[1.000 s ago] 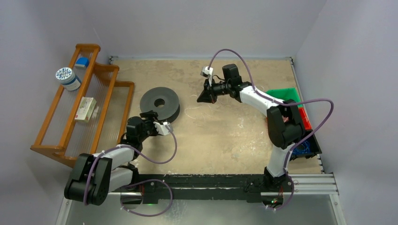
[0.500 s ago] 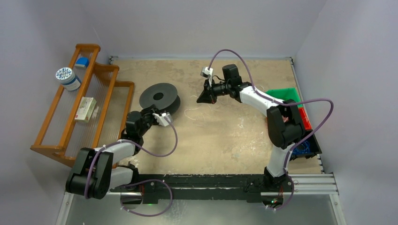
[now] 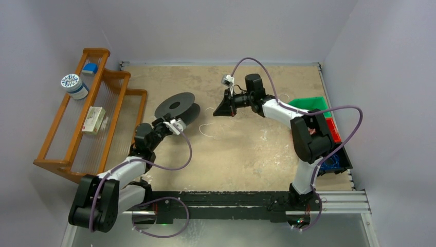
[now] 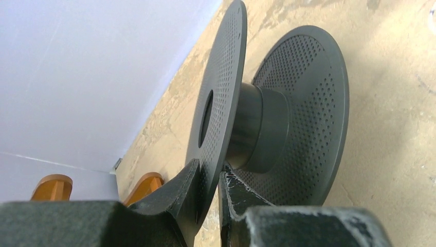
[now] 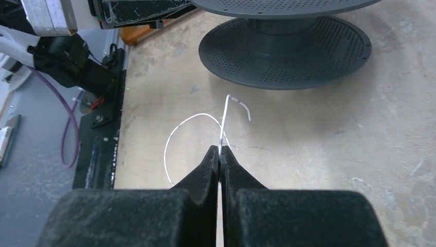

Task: Wrap the cables
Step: Pick up the cable reel from the center of the board.

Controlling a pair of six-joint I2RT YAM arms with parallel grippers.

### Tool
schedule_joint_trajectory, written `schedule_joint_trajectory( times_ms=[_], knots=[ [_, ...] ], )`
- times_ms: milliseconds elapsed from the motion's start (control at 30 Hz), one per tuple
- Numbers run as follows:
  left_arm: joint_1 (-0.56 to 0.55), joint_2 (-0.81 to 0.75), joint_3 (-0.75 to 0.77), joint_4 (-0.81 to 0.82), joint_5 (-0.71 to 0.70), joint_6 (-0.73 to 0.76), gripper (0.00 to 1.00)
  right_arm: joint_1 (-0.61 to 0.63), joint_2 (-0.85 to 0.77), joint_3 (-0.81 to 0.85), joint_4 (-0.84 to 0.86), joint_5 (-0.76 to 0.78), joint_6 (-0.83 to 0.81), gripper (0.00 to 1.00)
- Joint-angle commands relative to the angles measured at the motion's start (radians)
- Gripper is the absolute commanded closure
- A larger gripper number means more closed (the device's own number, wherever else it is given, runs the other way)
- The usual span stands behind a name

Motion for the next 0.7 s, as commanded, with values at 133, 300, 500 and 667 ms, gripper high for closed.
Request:
schedule_joint_trajectory(
  times_ms=[133, 300, 500, 667],
  knots=[
    [-0.069, -0.069, -0.035, 0.055, -0.021, -0.032, 1.0, -0.002, -0.029, -0.059, 0.272, -0.113, 0.245, 1.0],
    [-0.132, -0.079, -0.056, 0.096, -0.098, 0.001, 1.0, -0.003, -0.024, -0.098, 0.394, -0.123, 0.35, 1.0],
    [-0.193, -0.098, -0.064, 0.097, -0.129, -0.012, 1.0, -0.002, 0.024, -0.107, 0.431, -0.118, 0.382, 1.0],
    [-0.212, -0.101, -0.074, 0.096, -0.134, -0.005, 1.0, -0.003, 0.038, -0.129, 0.502, -0.117, 0.43, 1.0]
  ],
)
